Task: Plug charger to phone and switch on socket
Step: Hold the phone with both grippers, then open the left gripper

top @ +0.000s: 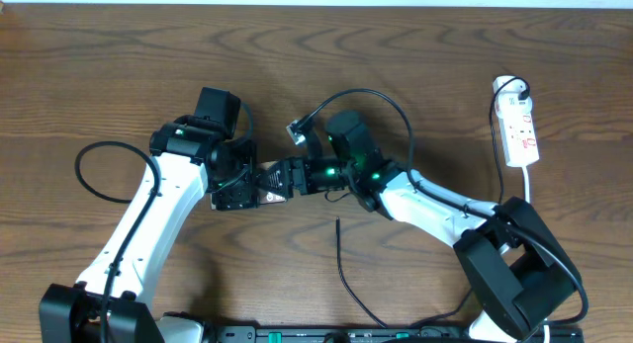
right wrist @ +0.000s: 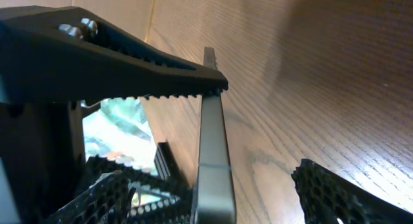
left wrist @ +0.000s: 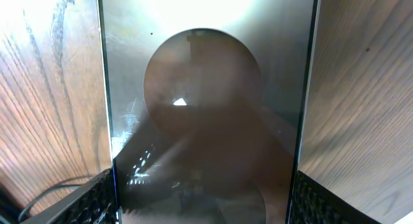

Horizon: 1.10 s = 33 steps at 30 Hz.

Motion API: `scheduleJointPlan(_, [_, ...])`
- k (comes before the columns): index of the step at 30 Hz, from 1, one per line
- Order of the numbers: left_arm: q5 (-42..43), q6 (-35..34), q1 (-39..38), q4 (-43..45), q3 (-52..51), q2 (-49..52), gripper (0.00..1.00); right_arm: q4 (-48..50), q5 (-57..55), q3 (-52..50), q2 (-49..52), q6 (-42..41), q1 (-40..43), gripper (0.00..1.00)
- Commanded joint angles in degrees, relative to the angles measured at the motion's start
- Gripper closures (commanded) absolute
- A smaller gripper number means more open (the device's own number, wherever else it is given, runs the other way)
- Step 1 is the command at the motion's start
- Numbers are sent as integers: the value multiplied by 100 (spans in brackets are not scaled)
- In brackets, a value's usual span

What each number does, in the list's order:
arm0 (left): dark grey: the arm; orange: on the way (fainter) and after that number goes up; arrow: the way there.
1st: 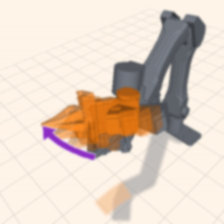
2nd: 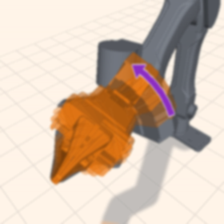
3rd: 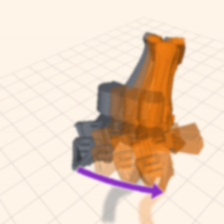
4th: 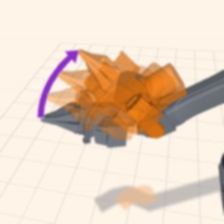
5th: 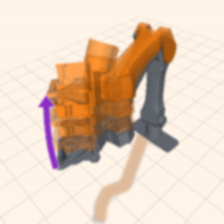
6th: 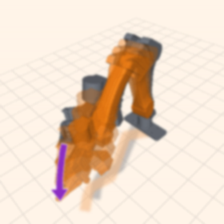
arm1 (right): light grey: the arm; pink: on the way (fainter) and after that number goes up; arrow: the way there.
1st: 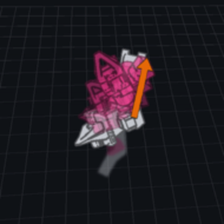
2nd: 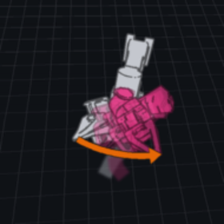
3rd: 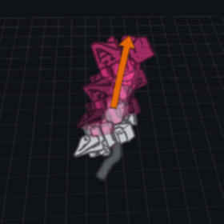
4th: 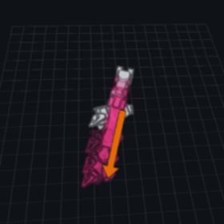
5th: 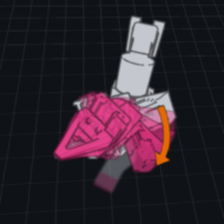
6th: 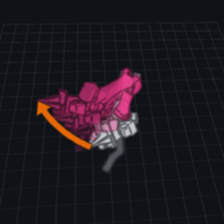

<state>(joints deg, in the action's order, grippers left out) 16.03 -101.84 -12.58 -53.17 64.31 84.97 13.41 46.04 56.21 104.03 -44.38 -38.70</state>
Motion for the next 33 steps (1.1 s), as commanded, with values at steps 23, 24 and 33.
scheduleJointPlan(23, [304,-350,-15,-39,-24,0,93,55,-820,74,28,-411,-249,49])
scheduleJointPlan(24, [302,-350,-15,-39,-24,0,93,63,-846,74,31,-455,-280,47])
scheduleJointPlan(33, [302,-348,-15,-42,-24,0,93,142,-1016,74,28,-490,-415,53])
